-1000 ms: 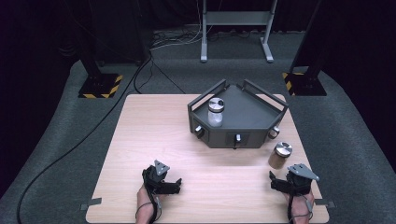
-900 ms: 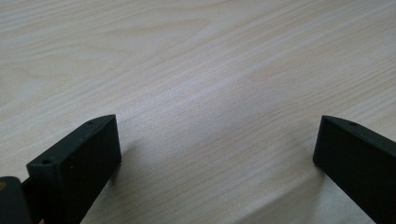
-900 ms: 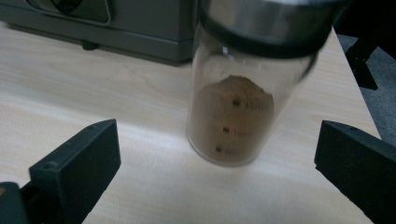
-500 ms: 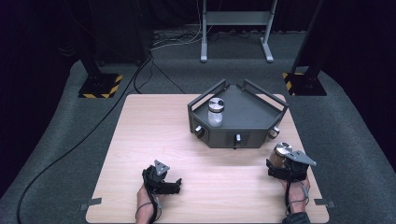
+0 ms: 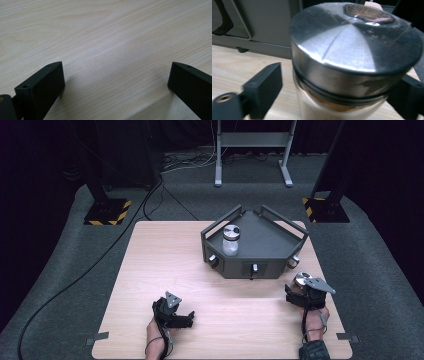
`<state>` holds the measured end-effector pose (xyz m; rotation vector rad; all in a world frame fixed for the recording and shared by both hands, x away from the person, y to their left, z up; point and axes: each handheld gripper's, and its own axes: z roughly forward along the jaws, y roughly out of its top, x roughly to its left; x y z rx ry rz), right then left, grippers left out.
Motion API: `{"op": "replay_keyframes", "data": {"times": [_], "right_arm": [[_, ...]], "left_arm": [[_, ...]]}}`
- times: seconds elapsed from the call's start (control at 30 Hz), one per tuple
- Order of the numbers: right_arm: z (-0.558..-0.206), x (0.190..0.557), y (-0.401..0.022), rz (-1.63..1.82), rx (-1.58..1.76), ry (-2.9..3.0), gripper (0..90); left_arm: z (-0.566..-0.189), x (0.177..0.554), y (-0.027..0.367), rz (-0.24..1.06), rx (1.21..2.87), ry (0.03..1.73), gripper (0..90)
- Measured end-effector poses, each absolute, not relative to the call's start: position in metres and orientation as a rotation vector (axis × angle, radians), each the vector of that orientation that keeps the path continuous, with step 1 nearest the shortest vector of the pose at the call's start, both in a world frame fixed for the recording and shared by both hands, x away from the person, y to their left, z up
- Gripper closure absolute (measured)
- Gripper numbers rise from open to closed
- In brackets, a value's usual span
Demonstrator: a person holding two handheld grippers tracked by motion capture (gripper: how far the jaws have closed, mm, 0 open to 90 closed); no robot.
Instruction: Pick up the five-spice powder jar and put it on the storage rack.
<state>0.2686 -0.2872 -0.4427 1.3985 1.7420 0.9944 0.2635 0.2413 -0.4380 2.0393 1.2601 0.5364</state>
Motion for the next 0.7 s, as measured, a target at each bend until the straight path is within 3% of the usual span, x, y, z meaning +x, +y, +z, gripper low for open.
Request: {"op": "replay_keyframes", "data": {"times": [0.13,0.23,0.7], "right_arm": [[-0.4429,0.2688,-0.2803,0.947,1.409,1.732,25.6],[-0.444,0.2671,-0.2809,0.948,1.412,1.72,28.8],[-0.4468,0.266,-0.2842,0.977,1.418,1.705,29.8]], "left_arm": [[-0.438,0.2635,0.2413,0.537,2.039,1.26,0.7],[-0.438,0.2635,0.2413,0.536,2.039,1.26,0.6],[-0.4381,0.2634,0.2413,0.537,2.039,1.26,0.7]]}}
